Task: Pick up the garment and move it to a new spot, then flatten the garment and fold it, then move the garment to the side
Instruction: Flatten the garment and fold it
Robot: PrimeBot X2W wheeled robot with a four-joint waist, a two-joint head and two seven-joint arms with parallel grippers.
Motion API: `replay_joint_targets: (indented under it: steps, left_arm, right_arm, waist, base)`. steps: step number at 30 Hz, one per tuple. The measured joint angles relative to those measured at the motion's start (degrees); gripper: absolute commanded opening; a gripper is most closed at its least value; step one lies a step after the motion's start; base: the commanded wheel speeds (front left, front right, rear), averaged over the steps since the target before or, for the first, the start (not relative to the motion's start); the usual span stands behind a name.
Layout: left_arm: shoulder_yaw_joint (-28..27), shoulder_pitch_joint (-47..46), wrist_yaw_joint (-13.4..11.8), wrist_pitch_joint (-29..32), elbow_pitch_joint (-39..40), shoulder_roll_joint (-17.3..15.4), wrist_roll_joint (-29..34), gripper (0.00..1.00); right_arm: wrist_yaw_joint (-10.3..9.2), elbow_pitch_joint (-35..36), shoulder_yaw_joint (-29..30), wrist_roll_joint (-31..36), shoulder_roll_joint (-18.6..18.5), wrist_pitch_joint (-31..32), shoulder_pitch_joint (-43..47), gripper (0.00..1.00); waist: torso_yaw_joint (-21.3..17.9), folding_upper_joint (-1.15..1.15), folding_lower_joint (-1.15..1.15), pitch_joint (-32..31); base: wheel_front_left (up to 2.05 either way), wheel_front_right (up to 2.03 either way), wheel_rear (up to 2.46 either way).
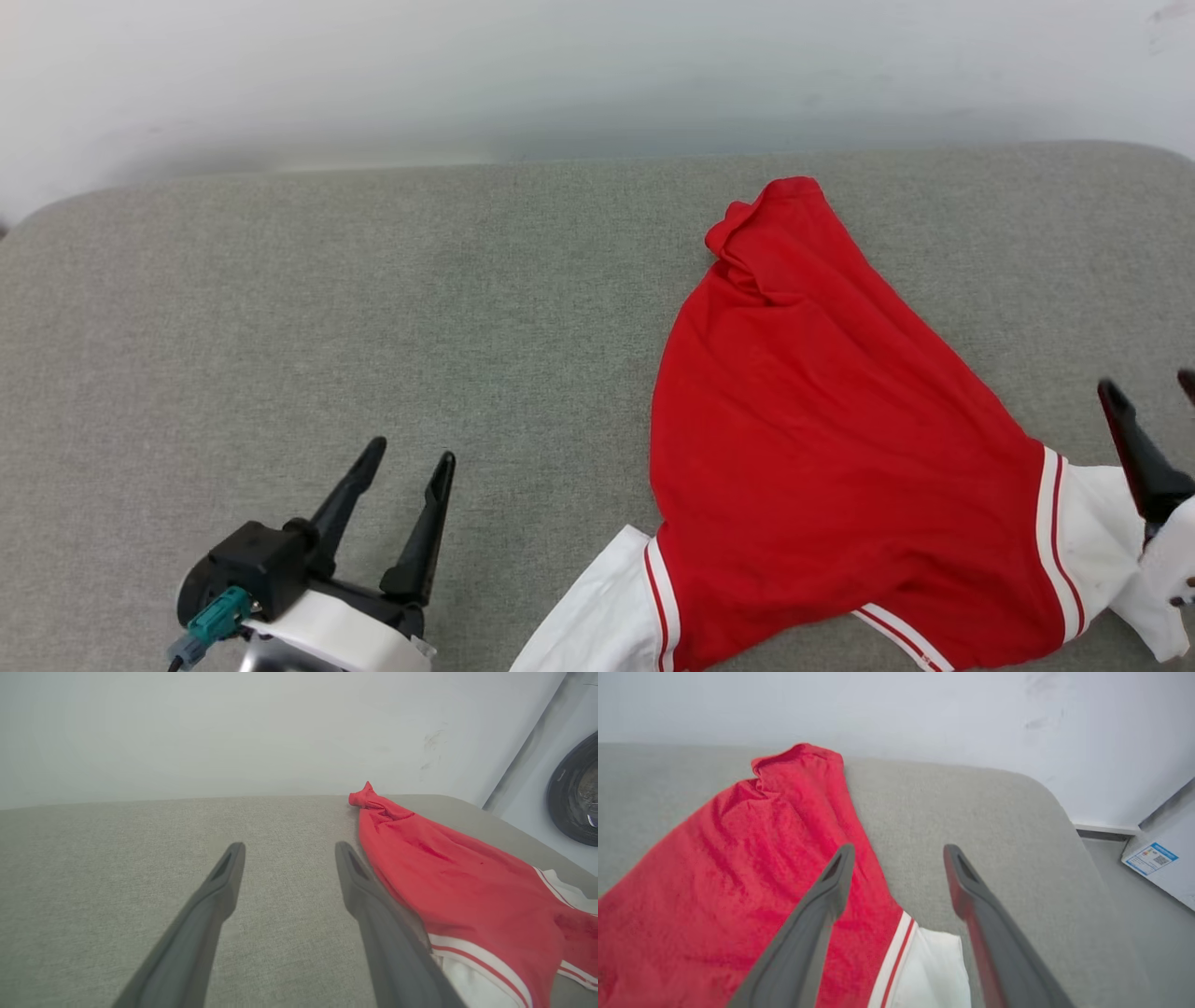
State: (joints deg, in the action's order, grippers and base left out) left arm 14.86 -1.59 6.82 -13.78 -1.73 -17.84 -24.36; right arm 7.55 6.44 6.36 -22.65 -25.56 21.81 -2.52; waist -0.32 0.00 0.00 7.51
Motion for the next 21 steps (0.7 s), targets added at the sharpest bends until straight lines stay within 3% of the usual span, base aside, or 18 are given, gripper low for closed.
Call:
replay_joint_targets:
  steps: [4, 11, 17, 21]
  left_arm:
    - [1.7, 1.4, 0.1, 3.2, 1.4, 1.2, -4.5, 1.0]
    - [7.3, 0.3, 0.3, 18.7, 6.9, -2.2, -7.1, 1.0]
    - [11.8, -1.4, -1.3, 35.4, 9.8, -4.0, -8.8, 1.0]
    - [13.8, -2.9, -2.1, 40.7, 9.0, -5.0, -8.0, 1.0]
  right_arm:
    - [-0.04, 2.9, 2.1, 0.6, 5.1, -9.7, 0.1, 1.0]
    - [-0.04, 6.6, 3.1, 3.8, 10.4, -21.9, 0.8, 1.0]
    - [-0.04, 6.6, 2.8, 4.9, 13.5, -26.5, 1.6, 1.0]
    - [-0.05, 5.5, 1.9, 5.0, 14.1, -28.2, 1.2, 1.0]
  waist:
    - [-0.3, 0.0, 0.0, -0.3]
    - [-0.6, 0.0, 0.0, 0.7]
    - [-1.4, 0.0, 0.01, 2.8]
    - [-2.4, 0.0, 0.0, 4.3]
  base:
    - [0.0, 0.0, 0.0]
    - [0.0, 0.0, 0.0]
    - [0.0, 0.0, 0.0]
    - [0.0, 0.0, 0.0]
